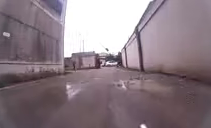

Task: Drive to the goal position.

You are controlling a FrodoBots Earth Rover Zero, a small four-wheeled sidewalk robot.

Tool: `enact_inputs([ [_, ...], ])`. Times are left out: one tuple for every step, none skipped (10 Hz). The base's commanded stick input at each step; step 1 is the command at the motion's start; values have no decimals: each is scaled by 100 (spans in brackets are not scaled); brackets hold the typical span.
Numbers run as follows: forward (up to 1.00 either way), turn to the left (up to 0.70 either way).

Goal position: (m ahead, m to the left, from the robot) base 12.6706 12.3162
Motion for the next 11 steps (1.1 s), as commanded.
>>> enact_inputs([
  [70,0],
  [70,0],
  [70,0],
  [70,0],
  [70,0],
  [70,0],
  [70,0],
  [70,0],
  [70,0],
  [70,0],
  [70,0],
])
